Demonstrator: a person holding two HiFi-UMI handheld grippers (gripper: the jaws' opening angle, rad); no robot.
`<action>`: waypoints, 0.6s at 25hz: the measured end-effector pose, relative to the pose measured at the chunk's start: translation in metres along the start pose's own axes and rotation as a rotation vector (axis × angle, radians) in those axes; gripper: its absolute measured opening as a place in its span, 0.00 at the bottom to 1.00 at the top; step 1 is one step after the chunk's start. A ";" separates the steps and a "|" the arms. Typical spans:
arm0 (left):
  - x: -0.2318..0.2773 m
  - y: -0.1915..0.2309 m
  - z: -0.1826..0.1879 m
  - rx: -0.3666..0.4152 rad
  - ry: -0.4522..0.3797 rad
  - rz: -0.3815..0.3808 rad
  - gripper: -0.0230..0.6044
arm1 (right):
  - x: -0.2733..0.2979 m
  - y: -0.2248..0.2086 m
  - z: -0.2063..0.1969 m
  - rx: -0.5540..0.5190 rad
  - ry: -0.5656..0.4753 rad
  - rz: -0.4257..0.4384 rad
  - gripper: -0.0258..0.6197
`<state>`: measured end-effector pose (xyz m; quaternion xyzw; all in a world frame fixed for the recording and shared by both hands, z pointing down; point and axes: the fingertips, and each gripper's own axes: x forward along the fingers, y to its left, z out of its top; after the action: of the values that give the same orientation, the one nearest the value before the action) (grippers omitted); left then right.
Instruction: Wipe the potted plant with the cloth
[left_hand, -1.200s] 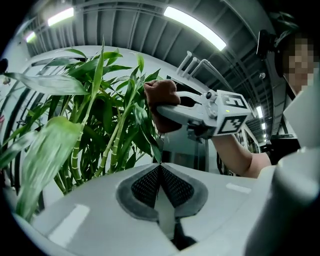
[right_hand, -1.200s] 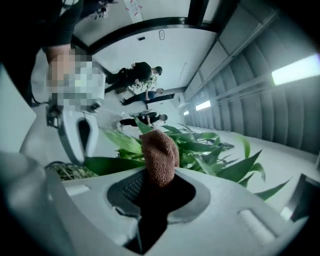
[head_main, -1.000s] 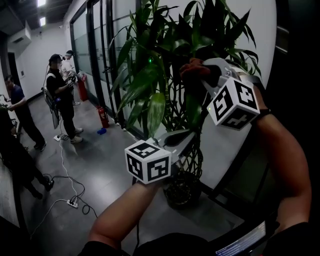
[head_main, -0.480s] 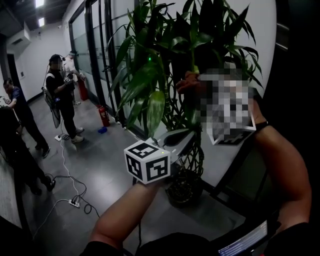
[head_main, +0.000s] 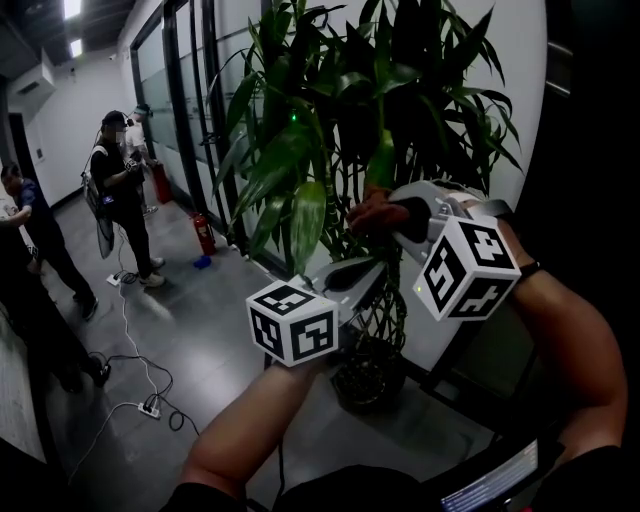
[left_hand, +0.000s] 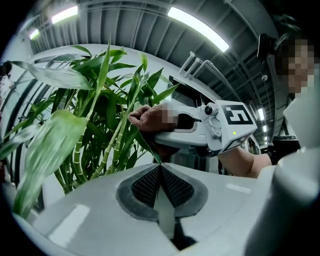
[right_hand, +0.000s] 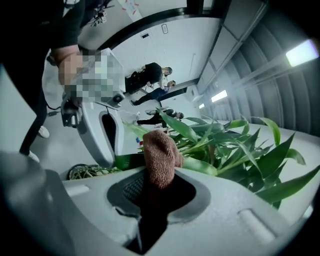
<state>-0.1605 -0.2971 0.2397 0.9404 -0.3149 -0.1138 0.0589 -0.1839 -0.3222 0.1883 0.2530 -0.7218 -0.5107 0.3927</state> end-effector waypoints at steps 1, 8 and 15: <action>0.000 0.000 0.000 0.001 0.001 0.000 0.07 | -0.002 0.008 0.001 0.007 -0.001 0.033 0.14; 0.001 0.000 0.000 0.008 0.008 -0.005 0.07 | -0.014 0.046 0.009 0.090 -0.026 0.224 0.14; 0.000 -0.001 0.000 0.010 0.011 -0.006 0.07 | -0.023 0.055 0.014 0.111 -0.036 0.293 0.14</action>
<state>-0.1604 -0.2963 0.2401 0.9422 -0.3125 -0.1072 0.0554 -0.1805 -0.2779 0.2306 0.1571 -0.7852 -0.4116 0.4351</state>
